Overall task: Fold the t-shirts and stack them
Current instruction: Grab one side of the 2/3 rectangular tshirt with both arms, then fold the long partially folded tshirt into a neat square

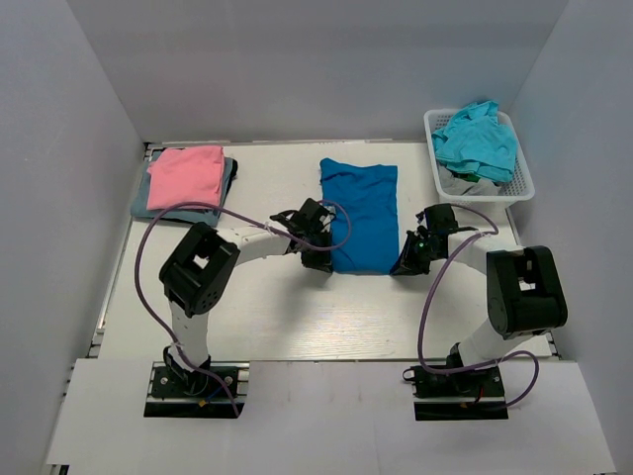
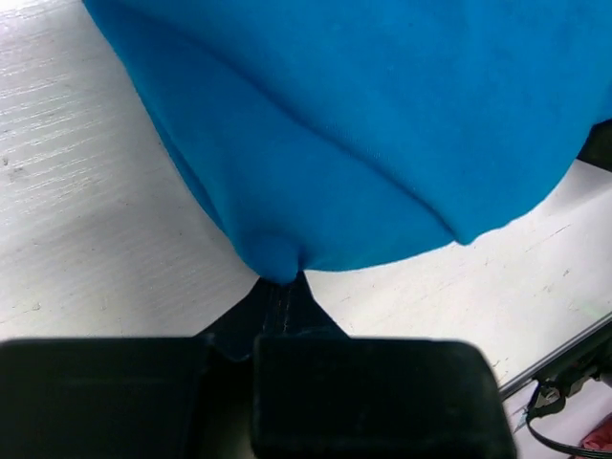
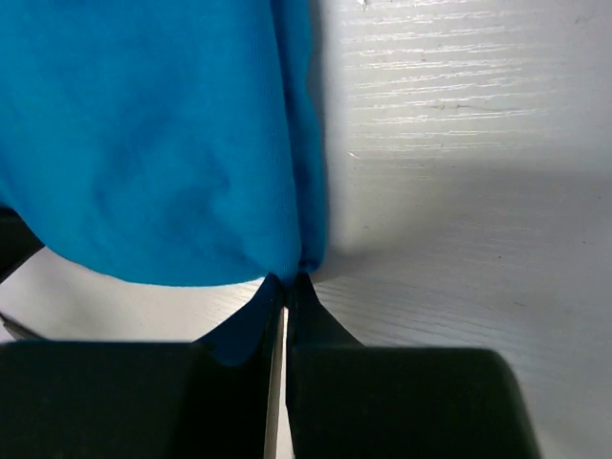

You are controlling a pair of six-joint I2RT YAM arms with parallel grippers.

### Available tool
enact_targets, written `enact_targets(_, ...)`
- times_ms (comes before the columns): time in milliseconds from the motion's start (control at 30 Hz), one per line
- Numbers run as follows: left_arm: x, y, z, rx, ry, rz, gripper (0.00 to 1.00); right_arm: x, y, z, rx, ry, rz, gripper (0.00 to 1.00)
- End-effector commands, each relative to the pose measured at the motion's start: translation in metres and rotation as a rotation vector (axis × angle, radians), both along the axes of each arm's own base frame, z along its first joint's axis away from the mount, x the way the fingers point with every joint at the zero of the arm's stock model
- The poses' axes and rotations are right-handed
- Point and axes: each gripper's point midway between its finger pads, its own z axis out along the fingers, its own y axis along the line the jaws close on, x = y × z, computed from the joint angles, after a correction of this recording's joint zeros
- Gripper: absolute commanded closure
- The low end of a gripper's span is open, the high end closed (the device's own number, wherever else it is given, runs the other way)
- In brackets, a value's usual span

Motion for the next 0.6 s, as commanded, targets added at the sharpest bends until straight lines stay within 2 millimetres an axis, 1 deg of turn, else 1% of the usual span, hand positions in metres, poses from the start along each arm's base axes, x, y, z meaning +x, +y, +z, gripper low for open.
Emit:
enact_targets(0,-0.012,0.016,-0.005,0.084,0.039,0.003,1.00,-0.016,-0.008,-0.009,-0.039,0.040,0.016,1.00)
enact_targets(33,-0.012,0.018,0.010,0.078,0.022,0.023,1.00,-0.021,-0.007,-0.003,-0.039,0.027,0.023,1.00)
enact_targets(67,-0.020,0.022,0.014,0.091,0.033,0.030,1.00,-0.028,-0.009,0.007,-0.035,0.019,0.024,1.00)
enact_targets(100,-0.033,0.033,0.015,0.120,0.066,0.029,1.00,-0.046,-0.011,0.006,-0.043,0.058,0.036,1.00)
enact_targets(133,-0.039,0.038,0.021,0.123,0.075,0.038,1.00,-0.053,-0.013,0.024,-0.040,0.016,0.042,1.00)
enact_targets(167,-0.052,0.046,0.034,0.111,0.088,0.039,1.00,-0.061,-0.015,0.028,-0.041,0.024,0.046,1.00)
enact_targets(200,-0.062,0.047,0.041,0.102,0.096,0.024,1.00,-0.075,-0.015,0.030,-0.038,0.051,0.062,1.00)
enact_targets(233,-0.072,0.047,0.049,0.075,0.127,0.020,1.00,-0.089,-0.016,0.044,-0.028,0.033,0.066,1.00)
enact_targets(267,-0.088,0.051,0.054,0.078,0.166,-0.002,1.00,-0.103,-0.016,0.049,-0.014,0.068,0.077,1.00)
enact_targets(300,-0.099,0.048,0.071,0.038,0.173,-0.017,1.00,-0.118,-0.015,0.054,0.002,0.106,0.088,1.00)
enact_targets(333,-0.106,0.050,0.079,0.023,0.189,-0.028,1.00,-0.121,-0.014,0.068,0.020,0.060,0.091,1.00)
enact_targets(367,-0.111,0.050,0.089,0.004,0.195,-0.038,1.00,-0.125,-0.010,0.077,0.048,0.055,0.096,1.00)
enact_targets(400,-0.125,0.051,0.104,-0.024,0.214,-0.057,1.00,-0.140,-0.010,0.086,0.059,0.087,0.104,1.00)
enact_targets(433,-0.125,0.047,0.119,-0.057,0.204,-0.069,1.00,-0.145,-0.005,0.096,0.099,0.079,0.117,1.00)
enact_targets(467,-0.127,0.046,0.130,-0.077,0.197,-0.077,1.00,-0.146,-0.001,0.109,0.132,0.059,0.129,1.00)
enact_targets(500,-0.132,0.047,0.139,-0.082,0.214,-0.075,1.00,-0.158,-0.002,0.113,0.134,0.107,0.130,1.00)
enact_targets(533,-0.127,0.043,0.155,-0.102,0.192,-0.078,1.00,-0.152,0.000,0.130,0.143,0.069,0.132,1.00)
enact_targets(567,-0.128,0.043,0.165,-0.111,0.181,-0.079,1.00,-0.157,-0.003,0.135,0.127,0.083,0.130,1.00)
